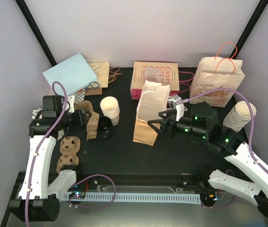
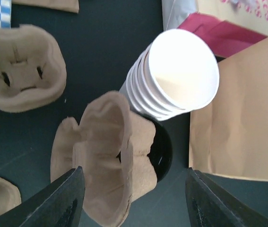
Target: Pack the takeout coffee
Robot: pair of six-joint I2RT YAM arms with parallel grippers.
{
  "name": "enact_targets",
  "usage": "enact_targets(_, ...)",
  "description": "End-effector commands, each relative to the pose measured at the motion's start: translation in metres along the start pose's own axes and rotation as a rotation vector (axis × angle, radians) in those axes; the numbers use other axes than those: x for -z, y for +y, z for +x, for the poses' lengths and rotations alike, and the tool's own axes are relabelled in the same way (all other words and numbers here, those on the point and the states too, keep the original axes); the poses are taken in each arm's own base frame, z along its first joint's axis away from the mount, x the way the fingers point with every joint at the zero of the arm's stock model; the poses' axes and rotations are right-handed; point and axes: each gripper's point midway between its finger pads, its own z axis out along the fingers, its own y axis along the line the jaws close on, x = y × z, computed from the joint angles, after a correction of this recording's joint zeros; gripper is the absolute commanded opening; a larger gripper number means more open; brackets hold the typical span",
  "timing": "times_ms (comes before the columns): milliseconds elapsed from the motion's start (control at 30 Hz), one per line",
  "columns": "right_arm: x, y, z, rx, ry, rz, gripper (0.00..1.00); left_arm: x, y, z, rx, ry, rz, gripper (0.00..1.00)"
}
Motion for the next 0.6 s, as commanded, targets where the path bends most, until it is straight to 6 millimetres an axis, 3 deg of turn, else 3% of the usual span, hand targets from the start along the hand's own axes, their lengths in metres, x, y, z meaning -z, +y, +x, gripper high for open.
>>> enact_targets(0,0.006,-0.005,0.002,0.026,-0.012,0.037,0.88,-0.007,-0.001,0.015,0.000,0.028,0.041,0.59)
enact_targets(200,0.008,-0.006,0.001,0.032,-0.012,0.048,0.88,-0.026,-0.011,0.022,0.050,0.111,0.145,0.51)
enact_targets(367,0.013,-0.011,0.004,0.031,-0.019,0.069,0.88,-0.034,-0.008,0.024,0.068,0.163,0.135,0.30)
enact_targets(500,0.018,-0.014,0.006,0.034,-0.027,0.092,0.88,-0.016,0.004,0.011,0.036,0.111,0.017,0.05)
enact_targets(567,0.019,-0.015,0.006,0.036,-0.031,0.098,0.89,0.001,0.007,-0.002,0.009,0.066,-0.054,0.04)
